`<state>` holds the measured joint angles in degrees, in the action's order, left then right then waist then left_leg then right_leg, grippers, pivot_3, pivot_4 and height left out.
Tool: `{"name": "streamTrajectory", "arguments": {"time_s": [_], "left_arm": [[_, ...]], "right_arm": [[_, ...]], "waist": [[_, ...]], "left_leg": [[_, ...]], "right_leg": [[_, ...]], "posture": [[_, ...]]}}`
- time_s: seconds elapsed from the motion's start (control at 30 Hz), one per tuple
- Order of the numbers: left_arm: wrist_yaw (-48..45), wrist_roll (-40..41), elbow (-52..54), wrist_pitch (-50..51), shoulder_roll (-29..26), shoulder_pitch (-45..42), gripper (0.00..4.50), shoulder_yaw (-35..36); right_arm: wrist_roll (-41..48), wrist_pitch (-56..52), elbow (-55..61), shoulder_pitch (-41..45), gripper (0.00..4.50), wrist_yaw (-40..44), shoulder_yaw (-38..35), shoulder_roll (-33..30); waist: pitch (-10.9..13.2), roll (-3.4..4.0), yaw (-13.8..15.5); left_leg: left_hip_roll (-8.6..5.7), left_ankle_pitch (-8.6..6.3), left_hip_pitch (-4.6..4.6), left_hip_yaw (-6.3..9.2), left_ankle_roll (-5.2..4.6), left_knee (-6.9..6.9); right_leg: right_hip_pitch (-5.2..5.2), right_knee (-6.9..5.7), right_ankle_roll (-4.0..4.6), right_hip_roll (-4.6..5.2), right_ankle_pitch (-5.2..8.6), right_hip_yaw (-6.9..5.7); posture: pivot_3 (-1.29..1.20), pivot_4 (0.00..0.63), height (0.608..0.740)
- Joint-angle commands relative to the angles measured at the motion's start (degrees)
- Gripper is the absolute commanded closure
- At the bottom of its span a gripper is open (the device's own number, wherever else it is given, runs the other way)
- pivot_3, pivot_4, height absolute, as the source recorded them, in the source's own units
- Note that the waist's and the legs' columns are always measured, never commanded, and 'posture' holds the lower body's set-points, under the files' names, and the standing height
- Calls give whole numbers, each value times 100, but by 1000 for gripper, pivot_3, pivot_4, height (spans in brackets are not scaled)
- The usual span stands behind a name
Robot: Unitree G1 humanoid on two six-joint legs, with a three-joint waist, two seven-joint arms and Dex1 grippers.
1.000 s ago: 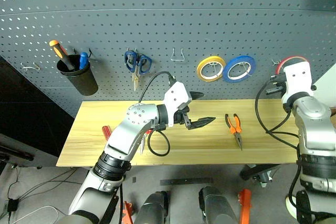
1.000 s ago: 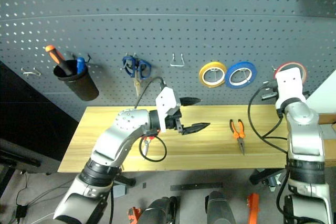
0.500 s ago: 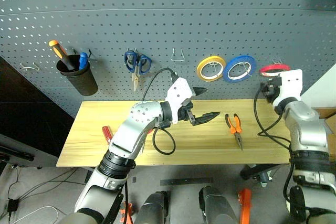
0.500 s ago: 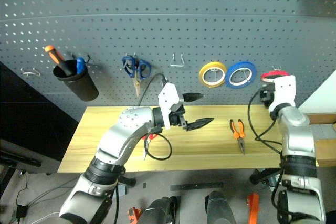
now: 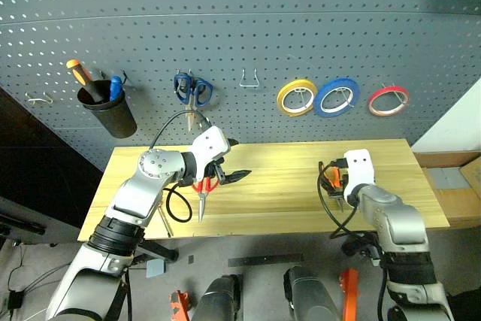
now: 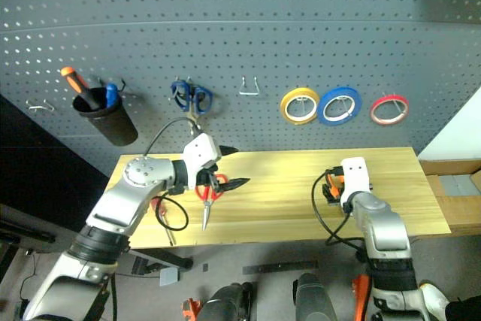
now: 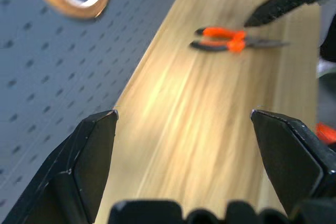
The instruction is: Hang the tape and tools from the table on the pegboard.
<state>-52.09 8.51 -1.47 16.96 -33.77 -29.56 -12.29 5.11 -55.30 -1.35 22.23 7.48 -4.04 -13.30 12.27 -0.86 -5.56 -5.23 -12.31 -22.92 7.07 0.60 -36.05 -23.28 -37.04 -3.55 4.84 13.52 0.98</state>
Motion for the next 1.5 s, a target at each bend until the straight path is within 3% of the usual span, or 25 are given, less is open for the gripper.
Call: {"name": "streamTrajectory", "arguments": {"time_s": [0.03, 0.37, 0.7, 1.1, 1.23, 1.43, 1.5], "left_arm": [[-74, 66, 167, -47, 1, -70, 134, 141], [-34, 56, 375, 85, 74, 66, 134, 131], [15, 51, 445, 160, 105, 105, 134, 143], [38, 58, 458, 198, 144, 94, 134, 164], [54, 57, 457, 198, 140, 124, 134, 176], [93, 109, 587, 328, 46, 337, 134, 320], [148, 95, 625, 354, 6, 432, 134, 411]], "right_arm": [[-150, 369, -848, 456, 16, -172, -56, -30], [-314, 1374, -3254, 1452, 16, -225, -43, -215], [-95, 1679, -4713, 1943, 16, -95, -316, -247], [-347, 2051, -5749, 2376, 16, 89, -81, -336], [-465, 2133, -5701, 2377, 801, 103, 99, -287], [-474, 2157, -5467, 2295, 2637, -117, 98, -127], [-445, 2143, -5281, 2250, 2657, -171, 70, -103]], "waist": [[0, 0, 5], [0, 0, -9], [-1, -1, -52], [-2, -3, -92], [-3, -3, -94], [-4, -4, -96], [-3, -4, -96]], "left_leg": [[-1, 0, 0, -1, 0, 2], [-3, -2, -3, -3, 0, 15], [-1, -1, -1, -5, -1, 5], [-1, -1, 0, -6, 0, 2], [-1, -1, 1, -5, 0, 2], [-1, -1, 1, -4, 0, 2], [-1, 0, 1, -3, 0, 1]], "right_leg": [[0, 1, 10, 1, -6, 0], [-6, 0, 10, 1, -7, 2], [-3, -6, 10, -1, -7, 2], [-1, -8, 9, -2, -9, 3], [0, -8, 8, -2, -9, 2], [0, -9, 8, -2, -9, 3], [1, -8, 8, -2, -9, 3]], "posture": [[-188, 198, 740], [-161, 194, 740], [-155, 191, 740], [-152, 190, 740], [-155, 187, 740], [-153, 186, 740], [-152, 185, 740]]}}
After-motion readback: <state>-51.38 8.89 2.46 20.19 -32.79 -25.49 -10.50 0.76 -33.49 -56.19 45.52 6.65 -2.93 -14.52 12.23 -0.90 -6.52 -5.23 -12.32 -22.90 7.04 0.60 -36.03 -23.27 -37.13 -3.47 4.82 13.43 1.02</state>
